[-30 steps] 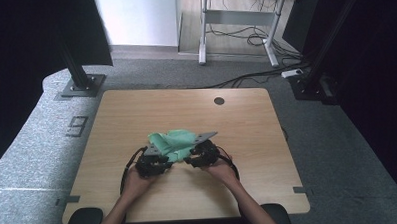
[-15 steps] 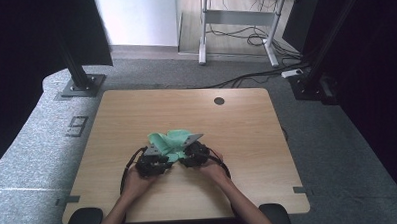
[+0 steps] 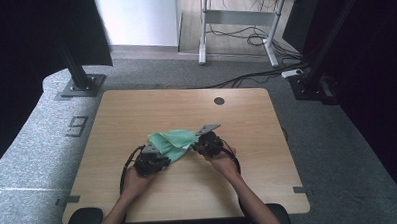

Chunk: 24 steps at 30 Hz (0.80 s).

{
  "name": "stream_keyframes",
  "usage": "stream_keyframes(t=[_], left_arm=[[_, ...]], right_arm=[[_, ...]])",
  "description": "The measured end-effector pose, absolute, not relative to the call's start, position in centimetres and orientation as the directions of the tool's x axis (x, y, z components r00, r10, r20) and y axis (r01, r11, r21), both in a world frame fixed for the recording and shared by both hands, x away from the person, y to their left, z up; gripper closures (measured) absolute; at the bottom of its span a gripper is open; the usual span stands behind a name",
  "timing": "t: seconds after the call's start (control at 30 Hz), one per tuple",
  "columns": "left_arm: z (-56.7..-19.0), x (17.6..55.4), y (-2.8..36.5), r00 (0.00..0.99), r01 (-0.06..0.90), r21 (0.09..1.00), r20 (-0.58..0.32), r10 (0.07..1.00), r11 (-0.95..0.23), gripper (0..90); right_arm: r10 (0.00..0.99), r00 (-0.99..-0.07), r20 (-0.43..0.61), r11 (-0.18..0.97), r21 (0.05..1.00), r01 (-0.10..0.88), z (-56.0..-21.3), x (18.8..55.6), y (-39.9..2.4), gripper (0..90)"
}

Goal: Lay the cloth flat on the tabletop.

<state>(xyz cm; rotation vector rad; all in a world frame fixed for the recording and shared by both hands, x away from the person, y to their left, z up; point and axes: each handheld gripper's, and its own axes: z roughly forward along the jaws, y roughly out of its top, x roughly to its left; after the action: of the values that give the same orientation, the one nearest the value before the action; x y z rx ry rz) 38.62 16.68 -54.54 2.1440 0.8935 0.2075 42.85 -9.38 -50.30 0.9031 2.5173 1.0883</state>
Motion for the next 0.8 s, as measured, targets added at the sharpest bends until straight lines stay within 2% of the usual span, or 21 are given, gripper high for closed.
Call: stream_keyframes(t=[0.17,0.57,0.63,0.8], left_arm=[[-53.9,38.6,17.1,0.73,0.521,0.735,-0.121,0.672,-0.434,85.3],[-49.8,38.3,20.7,0.701,0.475,0.821,-0.136,0.701,-0.316,85.6],[-49.9,38.3,20.9,0.701,0.475,0.816,-0.125,0.702,-0.329,85.4],[-51.3,38.7,20.1,0.708,0.502,0.777,-0.117,0.696,-0.38,84.1]], right_arm=[[0.665,-0.747,0.004,0.491,0.752,0.44,-48.5,43.2,-11.4,83.1],[0.731,-0.681,-0.041,0.428,0.805,0.411,-43.7,44.2,-15.2,83.1],[0.741,-0.67,-0.043,0.426,0.801,0.42,-43.4,44.4,-15.7,83.0],[0.779,-0.627,-0.017,0.429,0.744,0.512,-46.4,46.0,-17.0,82.3]])
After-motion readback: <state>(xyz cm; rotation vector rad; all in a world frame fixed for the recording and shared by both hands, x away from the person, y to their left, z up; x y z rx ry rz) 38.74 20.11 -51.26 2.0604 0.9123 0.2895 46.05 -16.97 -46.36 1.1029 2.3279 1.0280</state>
